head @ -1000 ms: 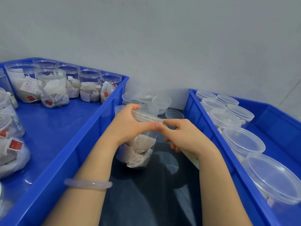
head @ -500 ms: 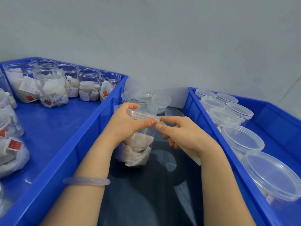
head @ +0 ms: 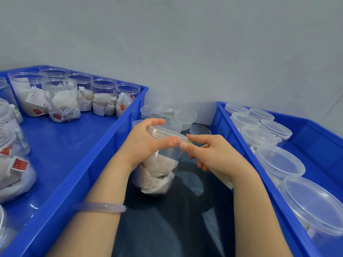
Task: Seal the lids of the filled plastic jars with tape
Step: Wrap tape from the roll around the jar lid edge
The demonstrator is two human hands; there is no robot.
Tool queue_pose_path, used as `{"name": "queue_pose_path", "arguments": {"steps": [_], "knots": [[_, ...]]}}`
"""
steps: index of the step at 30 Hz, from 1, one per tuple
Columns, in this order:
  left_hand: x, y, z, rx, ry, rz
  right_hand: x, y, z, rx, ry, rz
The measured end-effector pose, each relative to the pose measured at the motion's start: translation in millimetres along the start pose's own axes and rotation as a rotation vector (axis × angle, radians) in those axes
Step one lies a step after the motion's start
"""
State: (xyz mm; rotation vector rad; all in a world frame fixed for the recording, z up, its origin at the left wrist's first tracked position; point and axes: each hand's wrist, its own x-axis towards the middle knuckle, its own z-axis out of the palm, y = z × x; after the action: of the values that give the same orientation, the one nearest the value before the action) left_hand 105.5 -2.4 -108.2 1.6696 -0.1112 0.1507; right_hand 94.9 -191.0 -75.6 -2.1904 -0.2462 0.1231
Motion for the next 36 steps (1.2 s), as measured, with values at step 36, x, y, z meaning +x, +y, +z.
{"name": "queue_pose_path", "arguments": {"steps": [36], "knots": [[1.7, -7.9, -0.8, -0.013, 0.018, 0.02, -1.9, -4.4, -0.7, -0.068, -0.099, -0.011]]}}
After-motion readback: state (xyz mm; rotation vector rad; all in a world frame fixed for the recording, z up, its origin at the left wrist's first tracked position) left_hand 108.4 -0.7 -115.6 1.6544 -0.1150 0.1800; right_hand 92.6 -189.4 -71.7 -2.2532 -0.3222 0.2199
